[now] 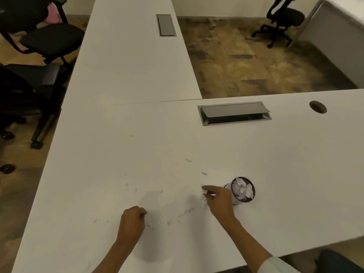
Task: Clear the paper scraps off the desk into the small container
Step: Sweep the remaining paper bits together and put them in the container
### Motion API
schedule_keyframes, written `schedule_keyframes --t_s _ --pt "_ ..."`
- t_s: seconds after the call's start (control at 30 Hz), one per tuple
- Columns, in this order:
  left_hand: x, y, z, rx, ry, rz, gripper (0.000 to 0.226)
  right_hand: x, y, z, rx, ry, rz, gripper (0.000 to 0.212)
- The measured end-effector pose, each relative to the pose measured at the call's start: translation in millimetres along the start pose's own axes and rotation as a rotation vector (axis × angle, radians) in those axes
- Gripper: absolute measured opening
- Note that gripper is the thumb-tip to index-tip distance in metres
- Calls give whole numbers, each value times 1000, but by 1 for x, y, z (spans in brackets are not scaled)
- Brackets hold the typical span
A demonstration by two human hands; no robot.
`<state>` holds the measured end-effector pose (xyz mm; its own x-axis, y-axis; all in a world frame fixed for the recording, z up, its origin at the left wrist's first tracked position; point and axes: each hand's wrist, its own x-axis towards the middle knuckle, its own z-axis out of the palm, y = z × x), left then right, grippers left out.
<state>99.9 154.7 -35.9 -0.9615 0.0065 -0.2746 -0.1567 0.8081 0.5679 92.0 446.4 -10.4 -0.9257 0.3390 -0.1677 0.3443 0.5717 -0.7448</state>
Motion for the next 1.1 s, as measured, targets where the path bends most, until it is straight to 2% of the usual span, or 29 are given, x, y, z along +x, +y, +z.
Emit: schedule_keyframes --t_s 0.17,0.27,0.33,0.47,0.57,0.67,0.83,0.9,0.97,1.1 --pt "7 132 48 -454 -53 115 18 4 13 -86 37 228 76 18" --pt "9 208 74 -626 -136 110 18 13 24 -118 7 248 118 14" --pt "11 243 89 -654 -133 146 14 21 27 -126 -15 211 110 14" --pt "10 274 113 -649 -110 197 15 27 32 -127 -55 97 58 15" --pt "6 274 120 -605 -124 215 22 27 37 -130 -49 63 63 27" --pt "4 268 119 -561 -159 282 32 24 40 -137 -92 34 19 33" --pt "3 262 115 -362 -252 352 54 14 41 -145 -130 45 -28 37" --pt "2 260 115 -309 -325 393 61 7 42 -140 -203 -12 -102 40" --pt "2 258 114 -224 -397 447 70 -2 47 -130 -311 -131 -161 51" --pt "3 252 112 -149 -470 490 89 -11 63 -112 -680 -251 -301 62"
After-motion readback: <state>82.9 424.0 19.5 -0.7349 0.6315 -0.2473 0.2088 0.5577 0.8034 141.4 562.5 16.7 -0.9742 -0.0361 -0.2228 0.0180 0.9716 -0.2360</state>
